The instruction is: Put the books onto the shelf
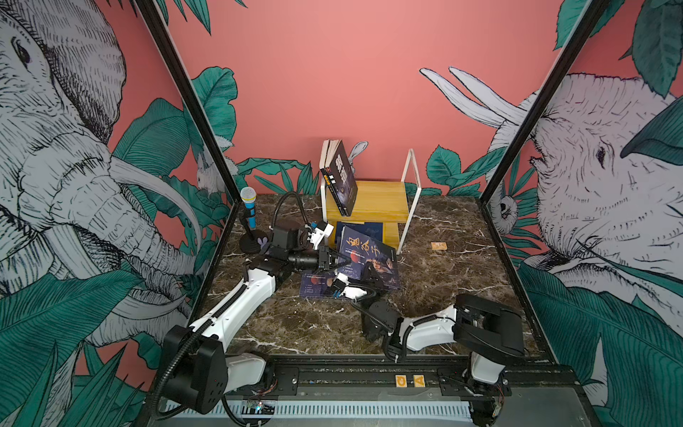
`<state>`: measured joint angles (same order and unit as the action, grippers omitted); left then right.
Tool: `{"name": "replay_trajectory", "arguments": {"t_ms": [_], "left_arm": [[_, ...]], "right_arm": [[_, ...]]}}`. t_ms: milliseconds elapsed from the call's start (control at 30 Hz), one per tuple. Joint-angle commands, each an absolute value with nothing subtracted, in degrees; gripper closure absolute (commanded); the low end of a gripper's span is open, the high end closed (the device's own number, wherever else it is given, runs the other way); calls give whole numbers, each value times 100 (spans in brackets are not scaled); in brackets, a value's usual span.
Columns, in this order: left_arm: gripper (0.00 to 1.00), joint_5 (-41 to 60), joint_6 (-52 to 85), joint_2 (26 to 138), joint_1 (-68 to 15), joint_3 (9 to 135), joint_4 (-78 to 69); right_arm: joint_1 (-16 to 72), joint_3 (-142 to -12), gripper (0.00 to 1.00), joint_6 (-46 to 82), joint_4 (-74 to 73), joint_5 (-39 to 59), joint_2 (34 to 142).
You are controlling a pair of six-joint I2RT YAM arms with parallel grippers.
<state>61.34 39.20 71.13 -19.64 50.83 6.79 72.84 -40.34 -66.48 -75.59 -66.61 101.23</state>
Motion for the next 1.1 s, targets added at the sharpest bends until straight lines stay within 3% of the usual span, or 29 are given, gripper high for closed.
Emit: {"name": "replay_trajectory", "arguments": {"t_ms": [0, 300, 367, 400, 533, 700, 1067], "left_arm": [[55, 6185, 3586, 6724, -1608, 5122, 607], [22, 5886, 3303, 6236, -401, 5041, 699], [3, 5863, 2838, 6165, -252, 5103, 976], [1, 5845, 2464, 6137, -175, 5204, 1283], [1, 5030, 1223, 5977, 147, 5540, 2323], [1, 4412, 1358, 5645, 575, 5158, 2040], [1, 3760, 1676, 5164, 1044, 4279, 1238]], "right_arm": [[7220, -4006, 100, -6637, -8095, -6874, 9944], [7346, -3661, 100, -6283, -8094, -6822, 9264], [7348, -3604, 100, -6012, -8014, -6769, 8948], [7348, -3611, 100, -5842, -7855, -6746, 8779], [7299, -3895, 100, -4458, -5891, -6300, 7880], [6883, -4720, 100, -2089, -3460, -5247, 7051], [5951, -6617, 100, -860, -3008, -4338, 7762]]}}
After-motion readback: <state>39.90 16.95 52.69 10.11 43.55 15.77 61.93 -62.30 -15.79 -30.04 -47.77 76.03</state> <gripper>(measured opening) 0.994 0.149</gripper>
